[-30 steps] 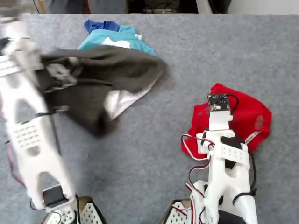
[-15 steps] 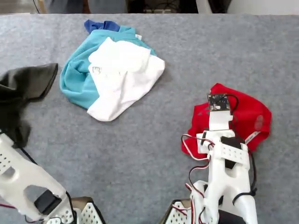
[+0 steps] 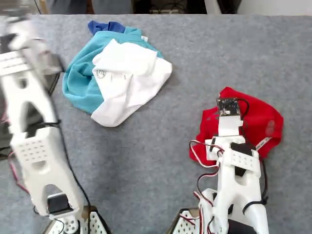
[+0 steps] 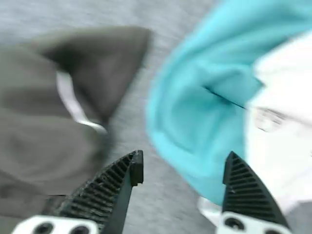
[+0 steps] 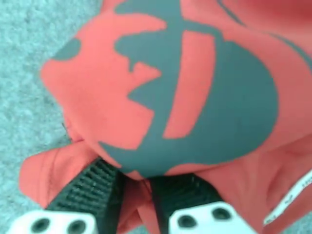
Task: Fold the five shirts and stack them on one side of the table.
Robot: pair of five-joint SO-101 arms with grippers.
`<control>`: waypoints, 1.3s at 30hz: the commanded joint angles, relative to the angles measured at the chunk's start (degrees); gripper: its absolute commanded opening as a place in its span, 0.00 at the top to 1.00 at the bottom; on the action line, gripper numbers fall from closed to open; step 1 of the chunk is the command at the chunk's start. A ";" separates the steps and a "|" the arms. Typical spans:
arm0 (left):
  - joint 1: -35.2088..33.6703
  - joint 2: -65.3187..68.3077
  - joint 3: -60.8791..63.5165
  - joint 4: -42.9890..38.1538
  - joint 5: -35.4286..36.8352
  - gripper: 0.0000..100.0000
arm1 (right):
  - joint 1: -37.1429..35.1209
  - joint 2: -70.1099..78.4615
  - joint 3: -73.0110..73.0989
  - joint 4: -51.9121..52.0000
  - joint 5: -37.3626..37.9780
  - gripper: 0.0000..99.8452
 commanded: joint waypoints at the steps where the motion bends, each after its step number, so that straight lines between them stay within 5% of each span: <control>1: 9.80 -0.18 5.05 -3.69 2.20 0.70 | 1.58 0.40 0.57 -0.44 0.44 0.99; 10: 14.02 15.21 6.99 -13.01 8.35 0.71 | 1.58 0.40 0.57 -0.44 0.44 0.99; 14: 13.05 20.75 1.89 -13.10 8.18 0.81 | 1.58 0.40 0.57 -0.44 0.44 0.99; 17: 11.74 21.27 -3.65 -10.46 8.09 0.97 | 1.58 0.40 0.57 -0.44 0.44 0.99; 24: 8.31 21.89 -25.89 -0.09 1.67 0.97 | 1.58 0.40 0.57 -0.53 0.44 0.99; 29: 2.33 19.34 -39.34 0.35 -2.64 0.97 | 1.58 0.40 0.57 -0.53 0.44 0.99; 39: -18.95 -10.11 -38.02 0.26 -4.40 0.97 | 1.58 0.40 0.57 -0.53 0.44 0.99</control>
